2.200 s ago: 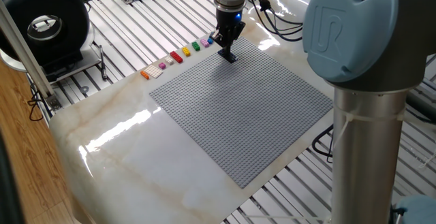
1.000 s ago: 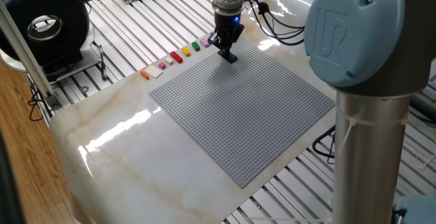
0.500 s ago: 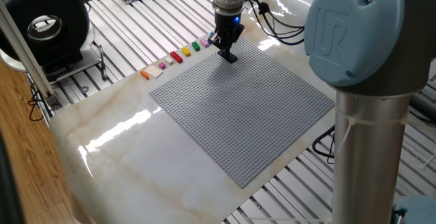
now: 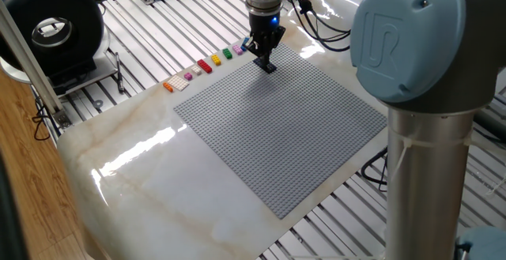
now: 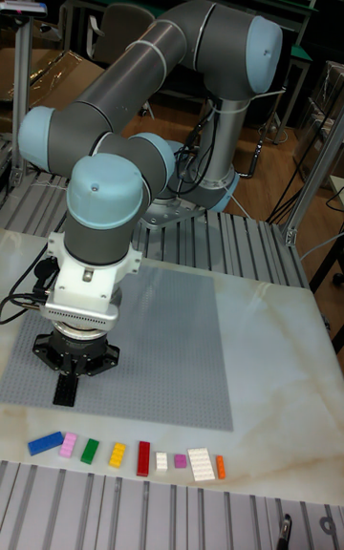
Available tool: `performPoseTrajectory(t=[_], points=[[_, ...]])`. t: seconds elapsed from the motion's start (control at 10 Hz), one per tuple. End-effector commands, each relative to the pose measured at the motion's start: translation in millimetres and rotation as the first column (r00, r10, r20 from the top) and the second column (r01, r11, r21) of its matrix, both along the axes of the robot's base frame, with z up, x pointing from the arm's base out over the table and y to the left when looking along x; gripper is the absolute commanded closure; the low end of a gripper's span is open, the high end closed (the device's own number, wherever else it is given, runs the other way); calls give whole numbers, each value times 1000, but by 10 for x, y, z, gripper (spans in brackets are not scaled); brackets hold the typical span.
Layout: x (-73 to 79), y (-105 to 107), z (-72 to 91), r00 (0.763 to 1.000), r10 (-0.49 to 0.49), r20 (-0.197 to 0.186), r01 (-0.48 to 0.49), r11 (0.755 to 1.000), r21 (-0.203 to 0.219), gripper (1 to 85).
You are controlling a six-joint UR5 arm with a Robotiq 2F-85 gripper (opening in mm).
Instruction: Stack small Lego blocks one on top of the other
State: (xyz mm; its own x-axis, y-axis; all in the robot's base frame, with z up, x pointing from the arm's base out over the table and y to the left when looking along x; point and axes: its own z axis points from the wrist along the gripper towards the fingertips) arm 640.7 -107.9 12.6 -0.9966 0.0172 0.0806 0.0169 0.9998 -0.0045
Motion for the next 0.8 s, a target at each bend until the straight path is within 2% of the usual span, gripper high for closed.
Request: performPoseTrajectory(t=[0.0, 0.1, 0.4, 0.6, 0.7], points=[[-16, -17, -16, 1000, 11, 12, -11, 1000, 17, 847], [-22, -23, -25, 1000, 14, 15, -14, 1000, 20, 847], [64, -9, -135, 997, 26, 70, -29, 999, 37, 847], [77, 1, -136, 997, 27, 75, -30, 999, 38, 847], [59, -9, -110, 997, 26, 66, -28, 999, 38, 847]])
